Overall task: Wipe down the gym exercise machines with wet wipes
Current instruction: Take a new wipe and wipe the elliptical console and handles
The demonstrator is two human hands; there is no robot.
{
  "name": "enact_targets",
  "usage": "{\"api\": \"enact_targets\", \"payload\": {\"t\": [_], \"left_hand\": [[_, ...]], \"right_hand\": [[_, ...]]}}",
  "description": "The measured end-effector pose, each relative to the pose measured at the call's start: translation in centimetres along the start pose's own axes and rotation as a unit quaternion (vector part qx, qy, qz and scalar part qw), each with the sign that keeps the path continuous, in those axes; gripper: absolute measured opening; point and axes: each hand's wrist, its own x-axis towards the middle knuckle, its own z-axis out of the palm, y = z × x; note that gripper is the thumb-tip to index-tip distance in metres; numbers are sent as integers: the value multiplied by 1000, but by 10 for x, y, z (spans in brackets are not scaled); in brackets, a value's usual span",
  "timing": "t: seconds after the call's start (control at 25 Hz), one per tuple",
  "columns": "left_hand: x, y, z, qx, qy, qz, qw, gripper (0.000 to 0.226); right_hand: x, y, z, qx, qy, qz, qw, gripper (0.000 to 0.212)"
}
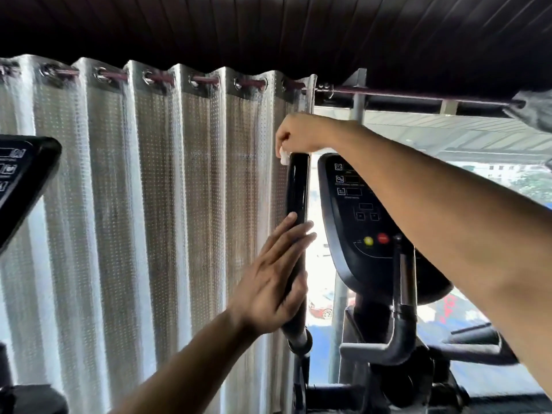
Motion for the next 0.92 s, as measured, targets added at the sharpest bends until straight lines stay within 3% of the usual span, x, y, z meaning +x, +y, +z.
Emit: {"api": "enact_targets", "payload": {"t": [0.08, 0.2, 0.28, 0.44, 0.6, 0.76, 0.84, 0.92], "left_hand": [[0, 0, 0, -5, 1, 3, 1000, 57], [-2, -1, 3, -6, 8, -2, 1000, 57], [-3, -1, 6, -21, 20, -12, 1000, 56], [-8, 3, 12, -71, 42, -39, 996, 55], [-7, -1, 11, -106, 40, -21, 993, 56], [-22, -5, 15, -218, 37, -32, 975, 62], [-56, -17, 36, -292, 58, -57, 953, 67], [-99, -43, 73, -356, 47, -135, 923, 65]], "right_hand": [[8, 15, -1, 177, -2, 91, 980, 21], [-2, 31, 19, 463, 7, 155, 872, 18], [-15, 32, 31, 523, 64, 152, 836, 16], [-55, 35, 42, 471, 185, 163, 847, 17], [-94, 14, 35, 252, 262, 123, 923, 16], [-108, -16, 17, 82, 288, 39, 953, 16], [-106, -31, 15, 15, 254, 27, 967, 18], [-98, -42, 23, -61, 207, 31, 976, 21]]}}
